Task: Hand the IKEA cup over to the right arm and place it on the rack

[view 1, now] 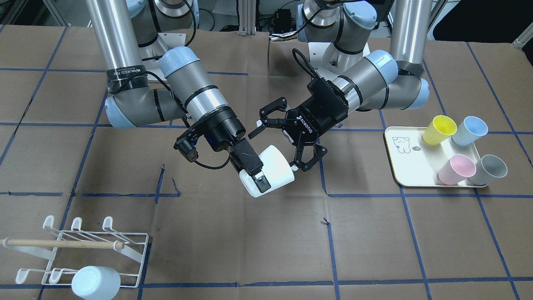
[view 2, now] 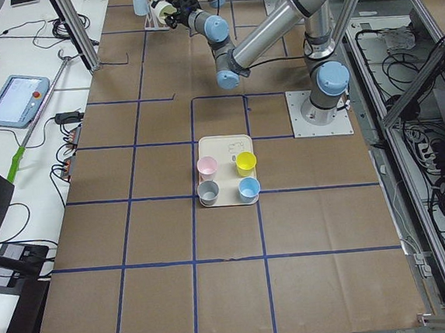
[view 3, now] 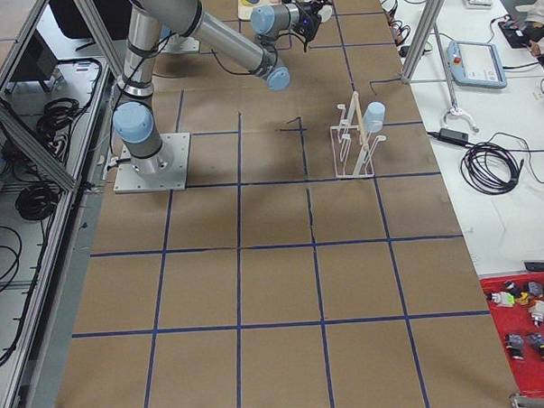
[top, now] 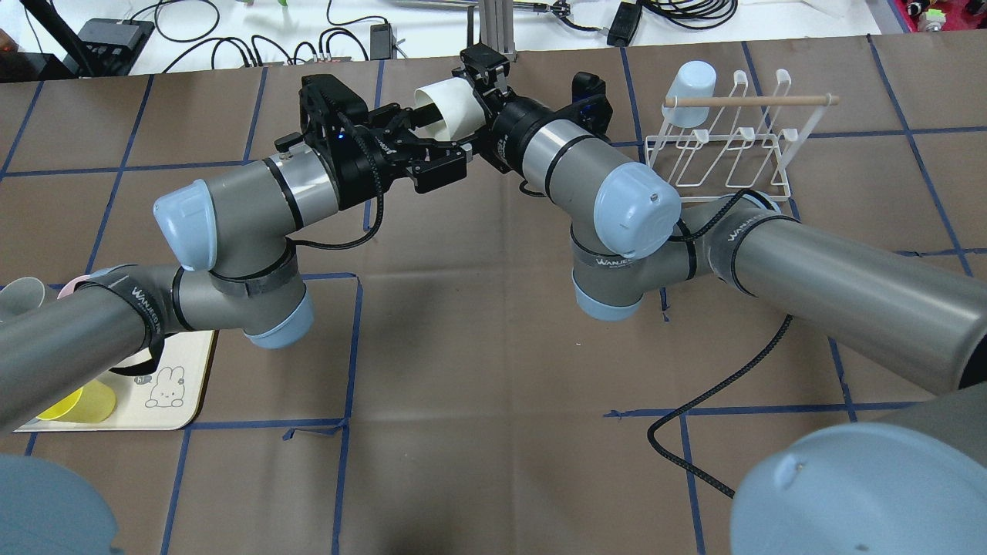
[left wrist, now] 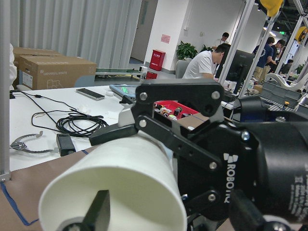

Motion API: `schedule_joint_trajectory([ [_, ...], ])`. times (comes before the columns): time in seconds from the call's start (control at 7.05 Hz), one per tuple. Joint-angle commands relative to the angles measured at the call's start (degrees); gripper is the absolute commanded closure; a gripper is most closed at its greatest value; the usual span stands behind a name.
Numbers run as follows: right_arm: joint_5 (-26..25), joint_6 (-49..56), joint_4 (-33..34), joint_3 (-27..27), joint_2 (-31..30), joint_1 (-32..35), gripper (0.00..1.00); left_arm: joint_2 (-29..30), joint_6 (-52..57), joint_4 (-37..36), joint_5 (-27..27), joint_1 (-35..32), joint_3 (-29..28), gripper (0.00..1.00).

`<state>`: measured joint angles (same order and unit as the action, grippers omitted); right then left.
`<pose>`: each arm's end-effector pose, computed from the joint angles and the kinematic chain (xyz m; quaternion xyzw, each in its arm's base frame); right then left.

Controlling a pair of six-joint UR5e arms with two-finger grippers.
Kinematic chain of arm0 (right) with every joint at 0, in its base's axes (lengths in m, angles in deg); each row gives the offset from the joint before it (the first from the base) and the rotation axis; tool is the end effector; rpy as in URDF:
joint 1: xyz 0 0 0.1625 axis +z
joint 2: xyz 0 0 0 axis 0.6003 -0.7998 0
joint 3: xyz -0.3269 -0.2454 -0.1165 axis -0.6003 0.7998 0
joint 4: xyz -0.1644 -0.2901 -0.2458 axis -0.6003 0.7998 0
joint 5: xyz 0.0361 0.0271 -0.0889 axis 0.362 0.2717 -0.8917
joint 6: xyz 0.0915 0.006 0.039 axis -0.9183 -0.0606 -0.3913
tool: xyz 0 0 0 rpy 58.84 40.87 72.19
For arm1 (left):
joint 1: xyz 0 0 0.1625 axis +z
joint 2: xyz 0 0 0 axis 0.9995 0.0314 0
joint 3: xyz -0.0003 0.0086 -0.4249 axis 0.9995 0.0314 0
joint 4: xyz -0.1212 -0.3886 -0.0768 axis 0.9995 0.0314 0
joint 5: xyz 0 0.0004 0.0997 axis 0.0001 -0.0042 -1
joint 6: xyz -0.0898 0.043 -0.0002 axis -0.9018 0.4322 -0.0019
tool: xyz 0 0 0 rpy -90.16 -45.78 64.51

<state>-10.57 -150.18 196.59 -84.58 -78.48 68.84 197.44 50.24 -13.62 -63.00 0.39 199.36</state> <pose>0.3210 -0.5244 0.3320 0.3984 0.6888 -0.2449 0.5540 -0.1954 -0.4976 0.3426 -0.2658 -0.7367 0.5119 0.3529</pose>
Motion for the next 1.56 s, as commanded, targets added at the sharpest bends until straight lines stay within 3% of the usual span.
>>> schedule_joint_trajectory([
  [0.0, 0.42, 0.02, 0.0, 0.25, 0.0, -0.09, 0.83, -2.94, -0.64, 0.1, 6.71, 7.17, 1.08, 0.02],
  [0.28, 0.34, 0.19, -0.09, 1.65, 0.44, -1.31, 0.86, -4.09, -0.73, -0.16, 12.72, 14.31, 3.28, 0.02],
  [0.57, 0.16, 3.59, -0.18, 1.75, 0.26, -5.6, 0.91, -4.36, -1.26, 1.84, 11.61, 15.21, 2.24, 0.02],
  [0.85, -0.37, 13.33, -0.09, 1.48, -0.17, -10.26, 0.93, -4.19, -1.26, 12.61, -2.65, 14.86, -1.79, 0.02],
  [0.99, -0.11, 21.9, 0.0, 1.48, -0.18, -11.94, 0.93, -3.92, -1.26, 20.06, -11.25, 14.16, -3.99, 0.02],
  [1.13, -0.1, 36.87, 0.52, 1.4, -0.18, -13.78, 0.93, -3.83, -1.26, 28.32, -19.52, 12.68, -6.36, 0.02],
  [1.42, -0.37, 56.37, 0.88, 1.48, -0.35, -18.0, 0.96, -3.57, -1.26, 51.65, -39.02, 7.24, -13.55, 0.02],
])
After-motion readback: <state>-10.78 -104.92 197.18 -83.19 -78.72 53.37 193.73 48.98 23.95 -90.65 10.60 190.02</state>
